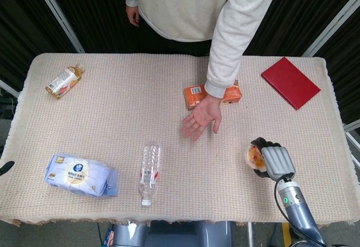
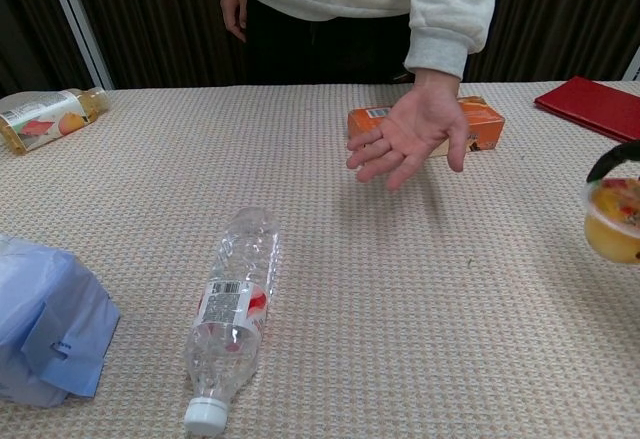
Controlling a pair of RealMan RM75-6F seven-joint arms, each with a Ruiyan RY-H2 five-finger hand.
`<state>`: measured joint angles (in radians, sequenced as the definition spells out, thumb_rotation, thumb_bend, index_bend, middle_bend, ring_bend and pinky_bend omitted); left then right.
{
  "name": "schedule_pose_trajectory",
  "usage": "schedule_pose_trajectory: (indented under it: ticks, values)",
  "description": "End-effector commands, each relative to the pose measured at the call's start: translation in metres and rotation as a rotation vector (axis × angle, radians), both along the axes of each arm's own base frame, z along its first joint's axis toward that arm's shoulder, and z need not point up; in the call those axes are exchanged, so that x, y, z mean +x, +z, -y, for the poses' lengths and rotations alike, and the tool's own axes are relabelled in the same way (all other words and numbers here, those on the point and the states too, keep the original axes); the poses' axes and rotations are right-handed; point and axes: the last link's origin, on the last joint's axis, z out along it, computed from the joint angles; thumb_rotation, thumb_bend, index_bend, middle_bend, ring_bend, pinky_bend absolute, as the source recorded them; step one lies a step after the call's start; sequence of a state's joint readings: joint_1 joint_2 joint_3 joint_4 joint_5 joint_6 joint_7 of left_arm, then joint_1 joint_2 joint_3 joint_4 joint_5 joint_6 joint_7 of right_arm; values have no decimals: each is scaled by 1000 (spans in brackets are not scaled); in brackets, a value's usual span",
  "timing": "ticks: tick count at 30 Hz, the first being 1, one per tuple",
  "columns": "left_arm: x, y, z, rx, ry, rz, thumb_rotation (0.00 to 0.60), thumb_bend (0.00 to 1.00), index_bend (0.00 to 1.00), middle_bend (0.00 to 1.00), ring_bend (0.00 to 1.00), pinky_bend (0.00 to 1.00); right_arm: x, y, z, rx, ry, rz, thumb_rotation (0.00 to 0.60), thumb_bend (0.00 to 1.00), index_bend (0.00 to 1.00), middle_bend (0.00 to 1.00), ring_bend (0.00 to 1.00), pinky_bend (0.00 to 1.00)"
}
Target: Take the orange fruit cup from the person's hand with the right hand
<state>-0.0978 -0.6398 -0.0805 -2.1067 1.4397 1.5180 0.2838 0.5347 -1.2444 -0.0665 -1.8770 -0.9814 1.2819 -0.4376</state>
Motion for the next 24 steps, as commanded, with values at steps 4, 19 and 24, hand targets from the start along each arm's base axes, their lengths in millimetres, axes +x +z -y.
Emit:
schedule_pose_trajectory:
  ticks: [4,19,24]
  values:
    - [0,0,0,1,-1,-2,600,0,1,0,0,0,-20,-3,-9,110,-16,-90,600,59,44,0,0,0]
    - [-3,4,-1,23,3,8,600,0,1,0,0,0,-7,40,-10,-213,227,-192,600,57,38,0,0,0]
    - [-3,5,0,28,-2,11,600,0,1,0,0,0,-4,46,-10,-279,241,-155,600,58,38,0,0,0]
